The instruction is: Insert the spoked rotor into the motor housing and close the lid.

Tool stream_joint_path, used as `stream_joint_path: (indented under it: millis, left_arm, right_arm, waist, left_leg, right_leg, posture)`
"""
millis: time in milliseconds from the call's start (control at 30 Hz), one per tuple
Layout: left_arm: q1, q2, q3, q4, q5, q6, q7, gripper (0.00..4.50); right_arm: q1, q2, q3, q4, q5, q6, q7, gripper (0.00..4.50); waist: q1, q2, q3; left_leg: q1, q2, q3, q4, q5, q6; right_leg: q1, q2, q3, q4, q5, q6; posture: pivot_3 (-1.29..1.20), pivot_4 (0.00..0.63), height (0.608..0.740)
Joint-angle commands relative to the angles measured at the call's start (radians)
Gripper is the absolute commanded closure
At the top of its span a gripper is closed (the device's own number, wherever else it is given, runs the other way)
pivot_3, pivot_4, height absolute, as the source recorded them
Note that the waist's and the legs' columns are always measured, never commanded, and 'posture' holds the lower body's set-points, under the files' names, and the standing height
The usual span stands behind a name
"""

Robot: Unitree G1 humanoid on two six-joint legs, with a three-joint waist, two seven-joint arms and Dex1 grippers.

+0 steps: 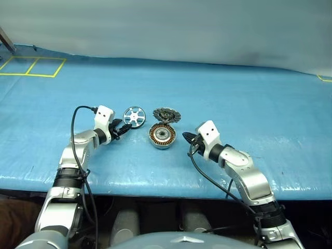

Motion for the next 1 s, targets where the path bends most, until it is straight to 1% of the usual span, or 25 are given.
stream_joint_path:
  millis: [33, 133, 200, 333, 467, 533, 633, 700, 767, 900, 1000]
  left_arm:
    - [-0.003, 0.003, 0.015, -0.044, -0.037, 0.019, -0.025, 1.83]
    - [-0.005, 0.013, 0.018, -0.105, -0.071, 0.032, -0.060, 1.83]
    - [-0.010, 0.046, 0.000, -0.160, -0.065, 0.036, -0.089, 1.83]
    - [-0.039, 0.187, -0.068, -0.284, 0.005, 0.048, -0.158, 1.83]
    - [-0.072, 0.275, -0.109, -0.349, 0.038, 0.042, -0.205, 1.83]
    - [-0.105, 0.290, -0.132, -0.351, 0.062, 0.023, -0.214, 1.83]
    - [-0.180, 0.283, -0.192, -0.287, 0.120, -0.004, -0.224, 1.83]
    - [-0.279, 0.258, -0.249, -0.173, 0.183, -0.028, -0.216, 1.83]
    - [-0.330, 0.244, -0.274, -0.105, 0.213, -0.049, -0.217, 1.83]
    - [-0.494, 0.210, -0.397, 0.129, 0.345, -0.136, -0.254, 1.83]
    - [-0.564, 0.189, -0.460, 0.225, 0.412, -0.175, -0.283, 1.83]
  right_arm:
    - [-0.002, -0.001, -0.006, -0.034, 0.001, -0.018, -0.001, 4.50]
    - [0.000, 0.000, -0.006, -0.036, 0.000, -0.017, -0.002, 4.50]
    - [0.002, 0.000, -0.008, -0.037, 0.000, -0.017, -0.002, 4.50]
    - [0.004, -0.001, -0.014, -0.036, 0.001, -0.019, -0.002, 4.50]
    - [0.004, 0.001, -0.015, -0.030, 0.000, -0.023, -0.002, 4.50]
    - [0.003, 0.003, -0.014, -0.025, -0.001, -0.025, -0.002, 4.50]
    - [-0.003, 0.004, -0.010, -0.016, 0.000, -0.027, 0.004, 4.50]
    - [-0.009, -0.001, -0.003, -0.010, -0.002, -0.025, 0.014, 4.50]
    - [-0.012, -0.002, -0.001, -0.007, -0.003, -0.024, 0.019, 4.50]
    - [-0.019, -0.009, 0.000, -0.006, -0.004, -0.018, 0.028, 4.50]
    - [-0.023, -0.009, 0.000, -0.006, -0.005, -0.015, 0.029, 4.50]
  waist:
    - [0.000, 0.000, 0.000]
    - [0.000, -0.001, 0.001]
    - [0.001, -0.003, 0.002]
    - [-0.001, -0.004, 0.003]
    - [0.001, -0.003, 0.004]
    - [0.004, -0.003, 0.004]
    - [0.010, -0.003, 0.005]
    - [0.012, -0.004, 0.005]
    - [0.010, -0.004, 0.005]
    - [0.007, -0.004, 0.006]
    - [0.006, -0.004, 0.006]
  left_leg:
    - [0.000, 0.000, 0.000, 0.000, 0.000, 0.000]
    - [-0.002, 0.000, 0.000, 0.000, 0.000, 0.000]
    - [-0.004, 0.000, 0.000, 0.000, 0.000, 0.000]
    - [-0.004, 0.000, -0.001, -0.002, 0.000, 0.000]
    - [-0.004, 0.000, 0.000, -0.002, 0.000, 0.000]
    - [-0.004, 0.000, 0.000, -0.001, 0.000, 0.000]
    - [-0.004, 0.000, -0.001, -0.001, 0.000, 0.000]
    - [-0.004, 0.000, -0.001, 0.000, 0.000, 0.000]
    - [-0.004, 0.000, -0.001, 0.001, 0.000, 0.000]
    - [-0.004, 0.000, -0.001, 0.000, 0.000, 0.000]
    - [-0.005, 0.000, -0.001, -0.001, 0.000, 0.000]
  right_leg:
    - [0.000, 0.000, 0.000, 0.000, 0.000, 0.000]
    - [-0.001, 0.000, 0.000, 0.000, 0.000, 0.000]
    - [-0.003, 0.000, 0.000, 0.000, 0.000, 0.000]
    - [-0.003, 0.001, 0.000, 0.000, 0.000, -0.001]
    - [-0.003, 0.001, 0.000, 0.000, 0.000, -0.001]
    - [-0.003, 0.000, 0.000, -0.001, 0.000, -0.001]
    - [-0.003, 0.001, 0.000, -0.001, 0.000, -0.001]
    - [-0.003, 0.001, 0.000, -0.001, 0.000, -0.001]
    - [-0.002, 0.001, 0.000, 0.000, 0.000, -0.001]
    - [-0.003, 0.002, 0.001, 0.000, 0.000, 0.000]
    - [-0.003, 0.003, 0.001, 0.000, -0.001, 0.000]
  posture:
    - [0.00, 0.150, 0.740]
    - [0.00, 0.150, 0.740]
    - [0.00, 0.150, 0.740]
    - [0.00, 0.150, 0.740]
    - [0.00, 0.150, 0.740]
    - [0.00, 0.150, 0.740]
    - [0.00, 0.150, 0.740]
    - [0.00, 0.150, 0.740]
    - [0.00, 0.150, 0.740]
    - [0.00, 0.150, 0.740]
    - [0.00, 0.150, 0.740]
